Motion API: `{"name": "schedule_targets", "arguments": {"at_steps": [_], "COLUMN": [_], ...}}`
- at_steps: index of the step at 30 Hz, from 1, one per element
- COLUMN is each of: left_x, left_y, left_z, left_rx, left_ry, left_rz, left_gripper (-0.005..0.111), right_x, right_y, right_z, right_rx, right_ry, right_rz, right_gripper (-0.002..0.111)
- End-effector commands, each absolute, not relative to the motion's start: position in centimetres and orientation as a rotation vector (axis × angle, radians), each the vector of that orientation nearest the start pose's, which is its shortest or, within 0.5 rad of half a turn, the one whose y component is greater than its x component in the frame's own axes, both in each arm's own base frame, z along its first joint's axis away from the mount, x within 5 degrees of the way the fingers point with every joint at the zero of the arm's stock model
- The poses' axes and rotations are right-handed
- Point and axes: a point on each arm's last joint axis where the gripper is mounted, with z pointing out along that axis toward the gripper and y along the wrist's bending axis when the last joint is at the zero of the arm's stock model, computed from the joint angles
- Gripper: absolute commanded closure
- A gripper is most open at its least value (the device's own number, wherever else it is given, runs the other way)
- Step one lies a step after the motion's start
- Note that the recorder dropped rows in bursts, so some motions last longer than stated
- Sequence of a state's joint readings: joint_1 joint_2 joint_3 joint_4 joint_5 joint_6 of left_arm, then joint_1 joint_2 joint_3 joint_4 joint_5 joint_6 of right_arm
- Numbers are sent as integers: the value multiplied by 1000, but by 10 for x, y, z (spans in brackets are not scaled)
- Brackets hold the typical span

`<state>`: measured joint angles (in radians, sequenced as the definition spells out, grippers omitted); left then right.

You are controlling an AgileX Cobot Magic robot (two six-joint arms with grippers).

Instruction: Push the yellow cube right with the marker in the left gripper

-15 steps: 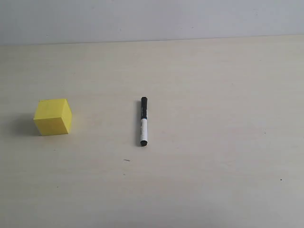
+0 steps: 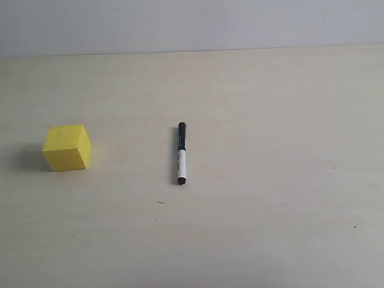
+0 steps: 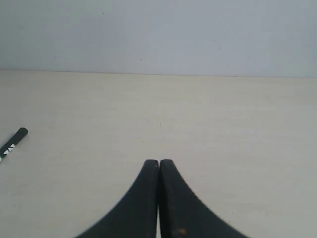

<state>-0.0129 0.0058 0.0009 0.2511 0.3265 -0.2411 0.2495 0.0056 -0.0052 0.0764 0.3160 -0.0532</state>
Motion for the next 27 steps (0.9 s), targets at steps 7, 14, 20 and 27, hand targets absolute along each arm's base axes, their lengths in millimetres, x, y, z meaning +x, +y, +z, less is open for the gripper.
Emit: {"name": "schedule_targets", "arguments": {"at_steps": [7,14,20,27], "left_x": [49,34,20,181], "left_y": [-7,-11,-2,-4], "left_z": [242,264,346,438], "left_rx": [-102,-132,-187,-358], "left_ry": [1161,867,642,1752], "left_rz": [-318,-581,-613,-268], "left_gripper": [107,107,107,107], "right_x": [52,52,52,52], "right_y": [15,15,15,15], "right_z": [186,186,186,186], "right_rx": [-217,-217,-217,-217], "right_ry": [1775,1775,1775,1775], "right_rz": [209,209,209,209], "right_gripper": [108,108,108,108]}}
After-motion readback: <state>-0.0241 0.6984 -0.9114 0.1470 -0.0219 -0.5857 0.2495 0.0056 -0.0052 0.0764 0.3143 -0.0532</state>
